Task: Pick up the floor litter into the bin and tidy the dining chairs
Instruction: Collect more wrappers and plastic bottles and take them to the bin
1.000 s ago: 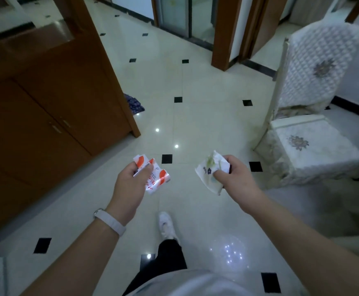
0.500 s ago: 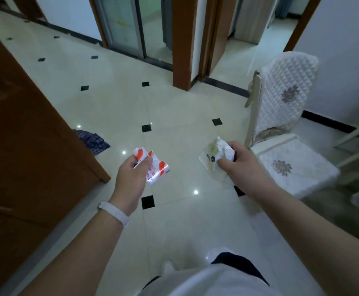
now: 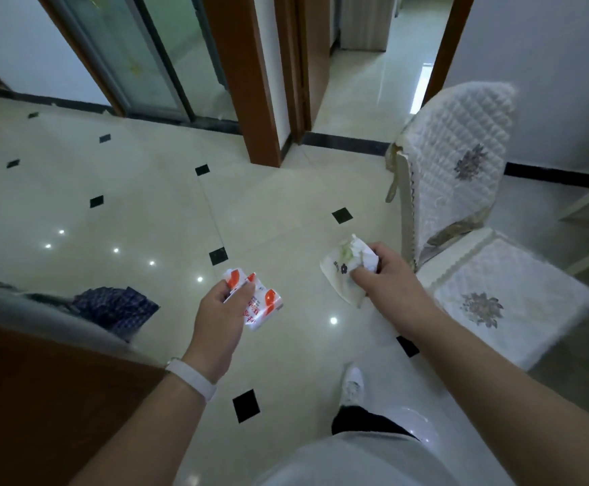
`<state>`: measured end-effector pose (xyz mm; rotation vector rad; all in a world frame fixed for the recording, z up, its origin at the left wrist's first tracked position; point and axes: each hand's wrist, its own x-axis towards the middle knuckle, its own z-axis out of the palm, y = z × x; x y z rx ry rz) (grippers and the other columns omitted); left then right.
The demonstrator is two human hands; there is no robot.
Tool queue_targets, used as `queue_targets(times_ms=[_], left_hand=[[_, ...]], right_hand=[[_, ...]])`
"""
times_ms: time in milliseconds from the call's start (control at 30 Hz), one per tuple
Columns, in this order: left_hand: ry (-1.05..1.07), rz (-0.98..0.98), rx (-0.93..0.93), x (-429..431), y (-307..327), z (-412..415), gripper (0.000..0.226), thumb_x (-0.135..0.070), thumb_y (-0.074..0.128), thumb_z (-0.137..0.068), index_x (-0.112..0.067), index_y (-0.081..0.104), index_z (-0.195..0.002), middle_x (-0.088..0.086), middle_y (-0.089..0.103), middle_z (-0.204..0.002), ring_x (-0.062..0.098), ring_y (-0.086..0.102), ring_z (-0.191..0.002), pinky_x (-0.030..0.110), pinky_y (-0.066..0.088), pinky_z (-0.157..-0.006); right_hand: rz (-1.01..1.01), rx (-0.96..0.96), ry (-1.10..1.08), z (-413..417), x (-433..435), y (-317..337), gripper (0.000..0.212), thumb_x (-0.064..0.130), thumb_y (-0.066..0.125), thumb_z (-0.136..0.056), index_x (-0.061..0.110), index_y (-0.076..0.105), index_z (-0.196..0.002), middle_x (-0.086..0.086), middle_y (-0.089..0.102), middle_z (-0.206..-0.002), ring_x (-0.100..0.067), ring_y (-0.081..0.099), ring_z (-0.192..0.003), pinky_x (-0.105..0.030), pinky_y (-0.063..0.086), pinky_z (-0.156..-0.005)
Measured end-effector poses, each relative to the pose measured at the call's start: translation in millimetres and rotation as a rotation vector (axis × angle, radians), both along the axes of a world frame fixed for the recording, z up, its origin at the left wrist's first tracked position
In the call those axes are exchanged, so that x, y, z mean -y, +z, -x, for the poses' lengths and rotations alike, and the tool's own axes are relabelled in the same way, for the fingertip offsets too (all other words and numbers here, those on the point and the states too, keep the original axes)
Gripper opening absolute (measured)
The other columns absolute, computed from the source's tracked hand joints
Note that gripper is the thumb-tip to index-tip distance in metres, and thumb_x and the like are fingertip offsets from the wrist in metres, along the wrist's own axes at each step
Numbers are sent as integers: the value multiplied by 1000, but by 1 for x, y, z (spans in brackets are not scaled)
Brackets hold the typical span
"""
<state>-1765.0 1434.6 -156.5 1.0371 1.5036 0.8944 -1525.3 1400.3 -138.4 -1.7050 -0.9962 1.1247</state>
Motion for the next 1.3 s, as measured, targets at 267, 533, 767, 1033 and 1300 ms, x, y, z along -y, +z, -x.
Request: queue_targets(times_ms=[267, 533, 767, 1033, 1300], left_hand=[[-3, -77, 4, -138, 29, -69, 16, -19, 63, -96, -6, 72, -92, 5, 73, -84, 20, 67, -77, 32, 52, -77], [-59, -15, 24, -262, 2, -83, 13, -22, 64, -95, -15, 71, -87, 1, 68, -81, 16, 62, -74, 28, 48, -70], [-204, -8, 104, -424, -8, -88, 17, -27, 65, -95, -14, 72, -87, 4, 71, -84, 16, 65, -77, 29, 50, -73], [-383, 2, 84, -578, 12, -98, 15, -30, 61, -97, -20, 71, -102, 0, 73, -98, 18, 69, -93, 26, 53, -73], [-535, 15, 69, -679, 9, -162, 19, -34, 59, -98, -22, 67, -110, -1, 70, -103, 17, 67, -97, 22, 51, -69]], right_hand=[[-45, 49, -11, -70, -153, 22, 14, 16, 62, -87, 20, 62, -100, -8, 67, -94, -21, 62, -79, -36, 52, -70], [33, 50, -98, -82, -244, 2, 20, 29, 64, -76, 23, 65, -95, -13, 68, -94, -33, 65, -84, -54, 54, -81], [39, 95, -245, -80, -367, 12, 28, 37, 62, -67, 37, 67, -94, -1, 71, -94, -26, 67, -91, -53, 56, -85], [2, 178, -313, -75, -482, 29, 20, 17, 62, -87, 30, 62, -103, 0, 68, -94, -20, 65, -86, -37, 54, -72], [58, 123, -474, -125, -544, 10, 20, 12, 63, -88, 31, 61, -95, 2, 69, -94, -16, 65, -85, -30, 52, -70]])
